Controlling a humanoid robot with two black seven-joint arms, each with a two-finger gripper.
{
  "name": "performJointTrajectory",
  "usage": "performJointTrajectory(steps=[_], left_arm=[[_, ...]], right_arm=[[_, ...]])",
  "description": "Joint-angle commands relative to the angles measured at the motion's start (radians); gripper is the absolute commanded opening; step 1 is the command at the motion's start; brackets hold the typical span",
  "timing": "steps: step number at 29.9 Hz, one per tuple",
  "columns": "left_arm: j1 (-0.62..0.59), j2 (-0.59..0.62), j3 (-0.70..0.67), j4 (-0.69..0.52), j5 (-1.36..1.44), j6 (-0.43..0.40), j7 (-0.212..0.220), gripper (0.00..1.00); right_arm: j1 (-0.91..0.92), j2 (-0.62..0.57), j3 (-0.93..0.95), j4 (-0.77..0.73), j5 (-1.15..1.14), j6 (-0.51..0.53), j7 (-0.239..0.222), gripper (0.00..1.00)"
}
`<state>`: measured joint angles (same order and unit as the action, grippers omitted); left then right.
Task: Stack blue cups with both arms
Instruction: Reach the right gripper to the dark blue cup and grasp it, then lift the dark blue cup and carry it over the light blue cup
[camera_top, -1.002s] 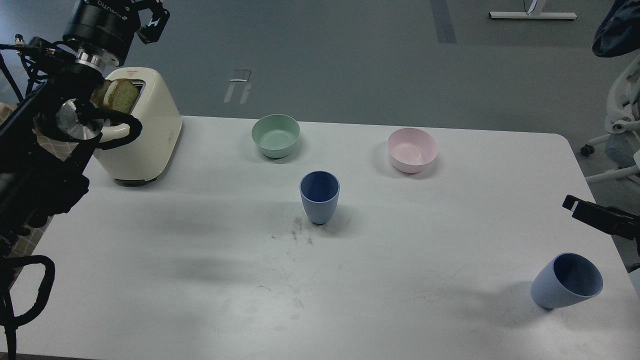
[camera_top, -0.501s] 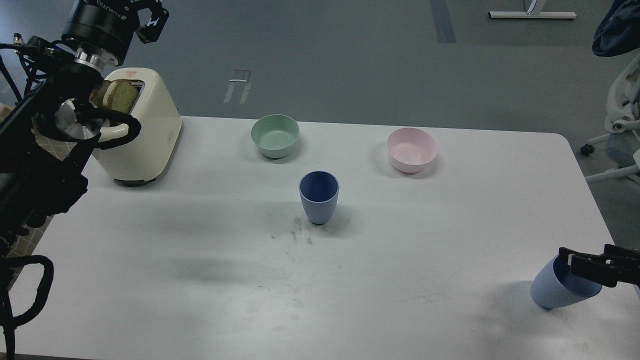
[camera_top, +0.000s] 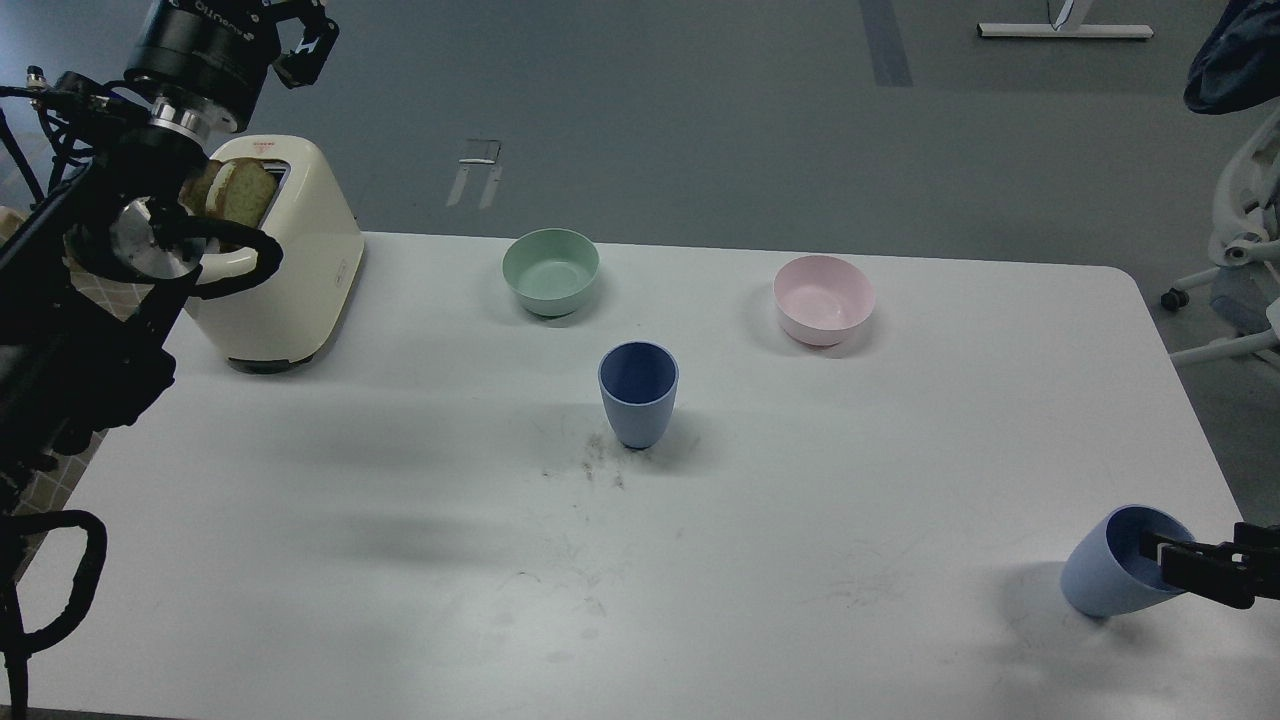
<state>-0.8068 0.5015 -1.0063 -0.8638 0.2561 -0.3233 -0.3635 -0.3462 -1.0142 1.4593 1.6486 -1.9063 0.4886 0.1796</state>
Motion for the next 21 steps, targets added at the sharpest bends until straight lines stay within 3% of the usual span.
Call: performJointTrajectory(steps=[1, 2, 4, 5, 10, 12, 15, 21], left_arm=[[0.001, -0.001, -0.001, 0.000, 0.000, 0.001, 0.000, 0.98], [0.000, -0.001, -0.001, 0.000, 0.000, 0.001, 0.000, 0.98], [0.001, -0.005, -0.001, 0.000, 0.000, 0.001, 0.000, 0.98], [0.001, -0.005, -0.001, 0.000, 0.000, 0.001, 0.000, 0.98], [0.001, -0.005, -0.001, 0.000, 0.000, 0.001, 0.000, 0.98], [0.000, -0.005, -0.001, 0.000, 0.000, 0.001, 0.000, 0.98], [0.001, -0.003, -0.001, -0.001, 0.000, 0.001, -0.003, 0.98], [0.000, 0.000, -0.003, -0.001, 0.000, 0.001, -0.002, 0.98]], right_arm=[[0.000, 0.000, 0.000, 0.000, -0.005, 0.000, -0.006, 0.73], [-0.002, -0.001, -0.002, 0.000, -0.011, 0.000, -0.008, 0.67], [-0.007, 0.003, -0.004, -0.001, -0.057, 0.000, -0.012, 0.35], [-0.008, 0.005, -0.004, -0.001, -0.066, 0.000, -0.012, 0.28], [-0.010, 0.028, -0.002, -0.010, -0.069, 0.000, -0.014, 0.21], [-0.010, 0.029, 0.004, -0.012, -0.068, 0.000, -0.014, 0.08], [-0.007, 0.036, 0.010, -0.012, -0.066, 0.000, -0.014, 0.00], [0.001, 0.049, 0.039, -0.012, -0.060, 0.000, -0.012, 0.00]])
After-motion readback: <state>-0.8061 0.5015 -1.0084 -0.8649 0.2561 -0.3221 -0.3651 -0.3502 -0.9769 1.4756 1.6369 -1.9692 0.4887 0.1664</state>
